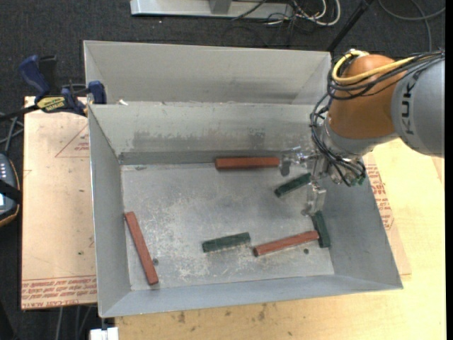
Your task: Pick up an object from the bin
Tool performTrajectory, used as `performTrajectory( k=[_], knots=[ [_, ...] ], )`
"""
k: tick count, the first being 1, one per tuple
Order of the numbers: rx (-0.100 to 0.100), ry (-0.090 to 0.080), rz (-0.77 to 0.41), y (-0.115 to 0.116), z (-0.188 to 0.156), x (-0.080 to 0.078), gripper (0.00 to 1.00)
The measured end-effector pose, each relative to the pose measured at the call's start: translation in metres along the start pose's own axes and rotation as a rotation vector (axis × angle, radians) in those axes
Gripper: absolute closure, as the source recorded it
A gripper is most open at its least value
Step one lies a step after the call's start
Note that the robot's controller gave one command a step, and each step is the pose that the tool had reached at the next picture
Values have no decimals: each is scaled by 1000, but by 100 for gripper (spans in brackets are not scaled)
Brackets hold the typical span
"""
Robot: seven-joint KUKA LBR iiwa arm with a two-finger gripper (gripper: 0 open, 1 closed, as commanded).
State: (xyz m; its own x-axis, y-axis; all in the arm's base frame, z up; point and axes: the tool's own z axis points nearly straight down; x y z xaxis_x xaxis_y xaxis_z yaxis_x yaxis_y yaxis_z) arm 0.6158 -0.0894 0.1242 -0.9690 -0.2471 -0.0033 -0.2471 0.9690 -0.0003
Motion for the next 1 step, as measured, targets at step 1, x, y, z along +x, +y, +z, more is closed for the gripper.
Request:
performTrajectory(
  k=[1],
  knots=[
    [2, 2, -51, -7, 15, -2, 0]
  ],
)
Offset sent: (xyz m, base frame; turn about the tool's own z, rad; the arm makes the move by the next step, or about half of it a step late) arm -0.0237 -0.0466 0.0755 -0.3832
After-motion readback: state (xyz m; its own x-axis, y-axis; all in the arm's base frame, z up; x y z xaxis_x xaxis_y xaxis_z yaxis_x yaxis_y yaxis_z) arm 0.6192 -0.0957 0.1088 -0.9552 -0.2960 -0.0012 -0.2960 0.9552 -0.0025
